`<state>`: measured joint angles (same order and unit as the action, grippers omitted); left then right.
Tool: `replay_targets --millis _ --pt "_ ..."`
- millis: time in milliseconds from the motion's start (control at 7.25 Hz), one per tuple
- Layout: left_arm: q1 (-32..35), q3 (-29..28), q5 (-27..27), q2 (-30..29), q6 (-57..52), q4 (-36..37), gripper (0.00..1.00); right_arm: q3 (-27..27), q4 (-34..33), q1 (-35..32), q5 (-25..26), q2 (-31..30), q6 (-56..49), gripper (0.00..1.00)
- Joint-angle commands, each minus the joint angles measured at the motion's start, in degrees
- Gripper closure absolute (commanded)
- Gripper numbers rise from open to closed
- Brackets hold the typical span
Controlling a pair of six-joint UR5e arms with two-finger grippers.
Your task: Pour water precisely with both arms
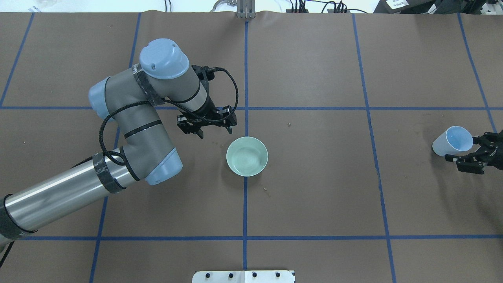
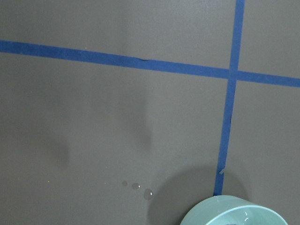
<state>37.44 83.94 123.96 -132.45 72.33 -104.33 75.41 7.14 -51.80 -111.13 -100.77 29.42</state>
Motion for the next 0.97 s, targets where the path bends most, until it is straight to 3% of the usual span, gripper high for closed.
replay_targets --millis 0,828 --pt "0.0 0.0 0.0 0.0 0.0 0.0 0.11 -1.2 0.8 0.3 0.9 0.8 -0.1 0.01" --pt "0.2 0.0 0.0 0.0 0.0 0.0 0.11 -3.2 3.6 0.7 1.9 1.7 -0.1 0.01"
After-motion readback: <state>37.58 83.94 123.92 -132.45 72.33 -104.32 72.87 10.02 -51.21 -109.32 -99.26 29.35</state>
